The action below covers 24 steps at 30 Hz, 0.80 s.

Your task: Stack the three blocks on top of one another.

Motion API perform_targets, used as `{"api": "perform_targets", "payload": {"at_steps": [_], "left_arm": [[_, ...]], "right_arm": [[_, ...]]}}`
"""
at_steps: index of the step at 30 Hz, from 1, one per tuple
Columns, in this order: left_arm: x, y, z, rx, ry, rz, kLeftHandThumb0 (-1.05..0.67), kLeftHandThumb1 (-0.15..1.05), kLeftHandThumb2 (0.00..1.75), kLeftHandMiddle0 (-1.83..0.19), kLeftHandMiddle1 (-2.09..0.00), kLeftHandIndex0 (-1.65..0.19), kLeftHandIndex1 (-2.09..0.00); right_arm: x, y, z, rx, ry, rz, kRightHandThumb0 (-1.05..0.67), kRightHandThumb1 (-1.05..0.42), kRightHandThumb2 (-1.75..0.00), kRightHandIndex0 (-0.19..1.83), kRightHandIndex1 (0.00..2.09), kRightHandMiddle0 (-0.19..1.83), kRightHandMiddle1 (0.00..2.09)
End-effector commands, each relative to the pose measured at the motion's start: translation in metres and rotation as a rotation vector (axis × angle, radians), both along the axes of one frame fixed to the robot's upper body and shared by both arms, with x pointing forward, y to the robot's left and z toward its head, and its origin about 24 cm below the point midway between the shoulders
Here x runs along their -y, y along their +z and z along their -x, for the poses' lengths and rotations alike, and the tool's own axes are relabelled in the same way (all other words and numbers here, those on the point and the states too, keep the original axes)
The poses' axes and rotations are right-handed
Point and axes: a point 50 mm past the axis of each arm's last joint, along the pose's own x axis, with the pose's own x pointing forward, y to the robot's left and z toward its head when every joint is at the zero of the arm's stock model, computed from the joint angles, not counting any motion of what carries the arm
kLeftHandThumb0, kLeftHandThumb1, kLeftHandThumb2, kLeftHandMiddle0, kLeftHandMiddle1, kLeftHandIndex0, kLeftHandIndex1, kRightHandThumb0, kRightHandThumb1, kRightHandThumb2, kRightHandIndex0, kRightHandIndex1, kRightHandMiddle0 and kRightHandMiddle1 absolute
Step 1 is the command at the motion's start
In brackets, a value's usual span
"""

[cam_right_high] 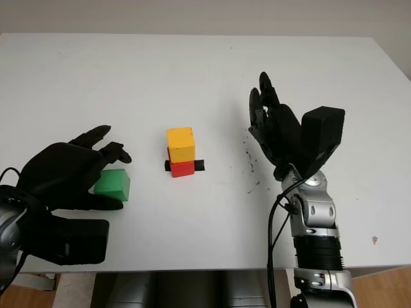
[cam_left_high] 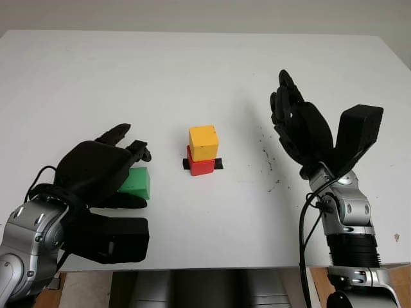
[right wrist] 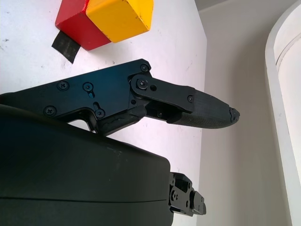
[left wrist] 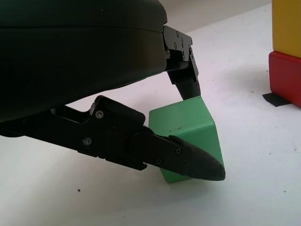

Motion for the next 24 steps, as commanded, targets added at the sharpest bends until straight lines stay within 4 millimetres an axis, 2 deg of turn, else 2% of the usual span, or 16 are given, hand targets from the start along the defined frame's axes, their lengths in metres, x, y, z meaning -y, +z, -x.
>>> {"api": "perform_targets", "payload": {"at_steps": [1, 6, 11, 19, 24], "left_arm": [[0.0022, -0.0001, 0.0009, 0.004, -0.001, -0.014, -0.77, 1.03, 0.05, -0.05, -0.06, 0.00, -1.04], [0.0024, 0.0006, 0.0023, 0.013, 0.010, -0.047, -0.77, 1.03, 0.05, -0.04, -0.05, 0.00, -1.06], [0.0016, 0.0009, 0.0023, 0.029, 0.018, -0.070, -0.76, 1.04, 0.05, -0.05, -0.06, 0.10, -1.39], [0.0017, -0.0012, 0.0026, 0.022, 0.022, -0.101, -0.75, 1.05, 0.06, -0.12, -0.06, 0.13, -1.72], [0.0019, -0.0023, 0.0027, 0.022, 0.022, -0.111, -0.69, 1.05, 0.08, -0.16, -0.07, 0.09, -1.74]], "right_arm": [[0.0019, 0.0058, 0.0006, 0.024, 0.001, 0.002, -0.71, -1.05, -0.68, -0.19, 0.00, -0.19, 0.00], [0.0022, 0.0059, 0.0000, 0.022, 0.001, -0.001, -0.72, -1.05, -0.68, -0.19, 0.00, -0.19, 0.00], [0.0020, 0.0065, -0.0006, 0.027, 0.007, 0.001, -0.72, -1.05, -0.68, -0.19, 0.00, -0.19, 0.00], [0.0027, 0.0067, -0.0001, 0.025, 0.005, 0.002, -0.72, -1.05, -0.68, -0.19, 0.00, -0.19, 0.00], [0.0028, 0.0070, 0.0002, 0.026, 0.006, 0.002, -0.72, -1.05, -0.69, -0.19, 0.00, -0.19, 0.00]]}}
